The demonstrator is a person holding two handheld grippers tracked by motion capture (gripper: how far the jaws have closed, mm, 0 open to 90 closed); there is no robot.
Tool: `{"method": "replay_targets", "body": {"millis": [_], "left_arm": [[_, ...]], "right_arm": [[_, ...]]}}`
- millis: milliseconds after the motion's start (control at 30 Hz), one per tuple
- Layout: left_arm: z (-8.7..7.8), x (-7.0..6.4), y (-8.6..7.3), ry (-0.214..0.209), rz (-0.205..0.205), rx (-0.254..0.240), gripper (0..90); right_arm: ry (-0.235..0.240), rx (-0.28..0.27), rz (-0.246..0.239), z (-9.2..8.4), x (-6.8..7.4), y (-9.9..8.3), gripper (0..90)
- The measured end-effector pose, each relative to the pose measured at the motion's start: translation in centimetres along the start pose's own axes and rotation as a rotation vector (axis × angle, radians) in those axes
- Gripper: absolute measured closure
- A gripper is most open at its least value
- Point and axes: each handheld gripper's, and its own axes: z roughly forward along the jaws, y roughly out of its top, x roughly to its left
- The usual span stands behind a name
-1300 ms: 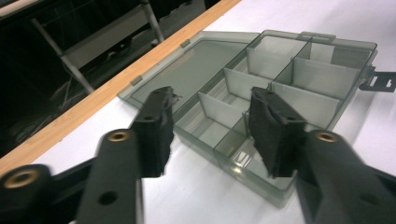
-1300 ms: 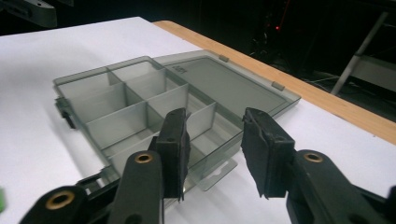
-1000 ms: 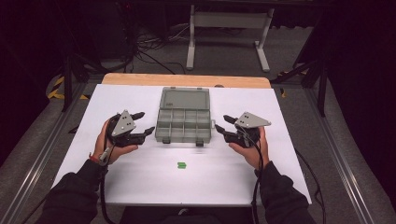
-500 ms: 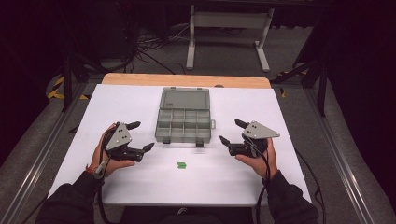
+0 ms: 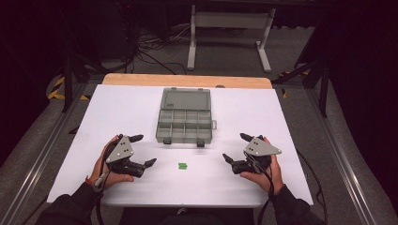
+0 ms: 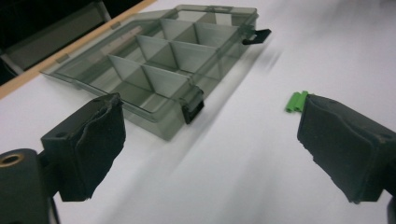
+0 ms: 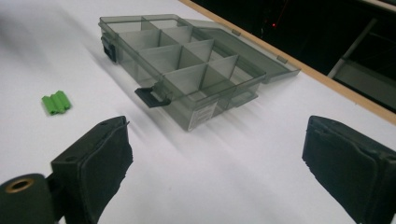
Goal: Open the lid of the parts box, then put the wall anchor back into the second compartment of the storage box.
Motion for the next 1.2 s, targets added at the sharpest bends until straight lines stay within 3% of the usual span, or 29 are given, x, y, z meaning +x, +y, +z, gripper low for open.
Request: {"method": "replay_targets", "body": {"millis": [200, 533, 900, 1200], "left_arm": [[0.4, -0.8, -0.1, -0.023, 0.006, 0.013, 8.1], [1.5, -1.7, -0.1, -0.072, 0.007, 0.044, 11.6], [2.5, -1.6, 0.2, -0.073, 0.001, 0.088, 23.4], [4.4, -1.4, 1.1, -0.127, 0.016, 0.132, 35.0]], "right_arm": [[0.007, 0.008, 0.007, -0.7, 0.6, -0.7, 6.6], [0.024, 0.04, -0.011, -0.3, 1.5, -1.4, 6.7], [0.036, 0.046, -0.033, -0.2, 2.0, -1.3, 7.3], [0.036, 0.044, -0.021, -0.3, 1.9, -1.3, 7.3]]}}
